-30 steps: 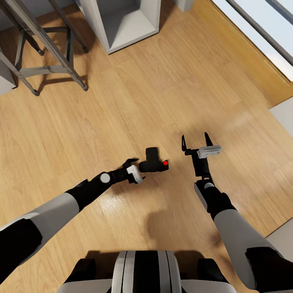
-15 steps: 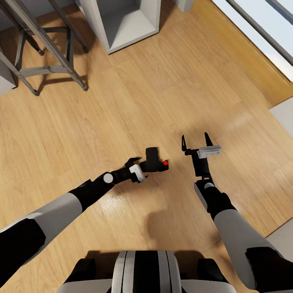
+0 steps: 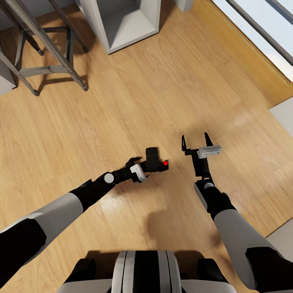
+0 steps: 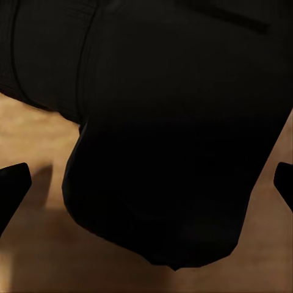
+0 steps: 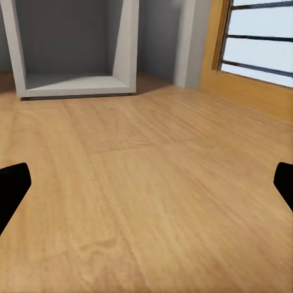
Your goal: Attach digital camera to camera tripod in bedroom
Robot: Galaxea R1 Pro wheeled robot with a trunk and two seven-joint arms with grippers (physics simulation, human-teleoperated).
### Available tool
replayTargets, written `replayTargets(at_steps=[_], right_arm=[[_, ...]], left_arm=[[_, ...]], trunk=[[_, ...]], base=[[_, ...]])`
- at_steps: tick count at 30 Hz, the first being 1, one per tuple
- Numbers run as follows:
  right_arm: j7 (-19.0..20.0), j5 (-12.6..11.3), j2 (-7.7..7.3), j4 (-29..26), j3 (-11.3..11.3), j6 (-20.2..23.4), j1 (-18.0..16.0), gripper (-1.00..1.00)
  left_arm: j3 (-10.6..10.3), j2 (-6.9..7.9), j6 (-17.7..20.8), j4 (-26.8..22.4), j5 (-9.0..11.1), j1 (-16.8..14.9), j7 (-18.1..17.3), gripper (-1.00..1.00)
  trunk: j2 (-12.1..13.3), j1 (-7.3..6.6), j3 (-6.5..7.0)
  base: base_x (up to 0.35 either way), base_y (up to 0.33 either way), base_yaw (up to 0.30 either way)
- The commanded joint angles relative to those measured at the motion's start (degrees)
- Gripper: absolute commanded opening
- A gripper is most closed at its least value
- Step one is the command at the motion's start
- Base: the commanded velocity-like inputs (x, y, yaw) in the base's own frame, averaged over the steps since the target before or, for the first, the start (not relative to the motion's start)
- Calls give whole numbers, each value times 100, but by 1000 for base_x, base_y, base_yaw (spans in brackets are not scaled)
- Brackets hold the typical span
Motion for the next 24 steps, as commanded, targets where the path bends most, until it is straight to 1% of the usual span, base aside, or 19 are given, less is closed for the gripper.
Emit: replayTargets(at_steps=[1,9,13,20,21,24], right_arm=[[-13,16,-3,3,9,-13,-3,100],[-13,19,-3,3,9,-13,-3,100],[-13,23,-3,3,9,-13,-3,100],[-13,21,-3,3,9,-13,-3,100],[-13,21,-3,3,9,-13,-3,100],[-13,21,-3,3,9,-15,-3,100]], left_arm=[[-26,3,-14,-1,24,-6,3,100],[-21,-7,-13,-3,24,-6,3,100],[-21,-65,-16,3,24,-6,3,100],[-20,-99,-16,4,24,-6,3,100],[-20,-102,-15,5,24,-6,3,-100],[-20,-105,-14,2,24,-6,3,-100]], trunk=[[-1,-1,-3],[-1,-1,-3],[-1,-1,-3],[-1,-1,-3],[-1,-1,-3],[-1,-1,-3]], base=[[0,0,0],[0,0,0],[0,0,0],[0,0,0],[0,0,0],[0,0,0]])
